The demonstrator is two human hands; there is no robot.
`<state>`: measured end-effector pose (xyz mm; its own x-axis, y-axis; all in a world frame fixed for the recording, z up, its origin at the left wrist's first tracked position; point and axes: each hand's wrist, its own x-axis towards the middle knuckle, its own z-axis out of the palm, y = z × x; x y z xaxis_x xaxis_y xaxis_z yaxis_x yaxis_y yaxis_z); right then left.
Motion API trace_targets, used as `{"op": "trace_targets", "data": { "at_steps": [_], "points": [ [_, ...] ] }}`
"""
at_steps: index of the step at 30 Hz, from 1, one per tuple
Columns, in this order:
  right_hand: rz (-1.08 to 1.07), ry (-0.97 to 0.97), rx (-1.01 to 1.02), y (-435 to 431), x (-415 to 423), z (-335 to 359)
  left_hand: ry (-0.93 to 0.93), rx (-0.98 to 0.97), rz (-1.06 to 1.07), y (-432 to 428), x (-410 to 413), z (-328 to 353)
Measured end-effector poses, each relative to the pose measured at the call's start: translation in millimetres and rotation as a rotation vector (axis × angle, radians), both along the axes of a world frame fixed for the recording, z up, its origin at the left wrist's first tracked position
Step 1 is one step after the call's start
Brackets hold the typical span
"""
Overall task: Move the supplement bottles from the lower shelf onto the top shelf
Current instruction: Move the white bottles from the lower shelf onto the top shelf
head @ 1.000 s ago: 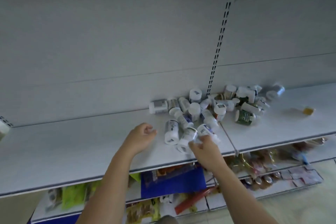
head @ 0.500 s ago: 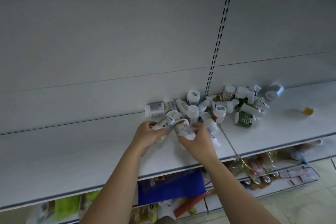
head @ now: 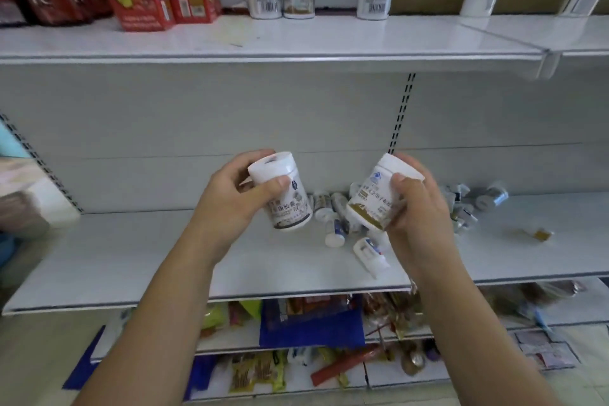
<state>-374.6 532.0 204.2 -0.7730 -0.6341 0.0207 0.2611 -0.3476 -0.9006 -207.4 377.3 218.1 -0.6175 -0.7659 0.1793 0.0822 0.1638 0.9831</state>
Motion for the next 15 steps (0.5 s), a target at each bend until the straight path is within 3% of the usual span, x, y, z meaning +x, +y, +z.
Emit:
{"op": "trace_targets", "data": {
  "at_steps": [7,15],
  "points": [
    [0.15,0.18,-0.069,29,17,79,0.014,-0.325,-0.027,30,34,93],
    [0.105,0.507,-0.078,12,6,163,-0.024,-0.557,0.019,11,39,175]
  ]
}}
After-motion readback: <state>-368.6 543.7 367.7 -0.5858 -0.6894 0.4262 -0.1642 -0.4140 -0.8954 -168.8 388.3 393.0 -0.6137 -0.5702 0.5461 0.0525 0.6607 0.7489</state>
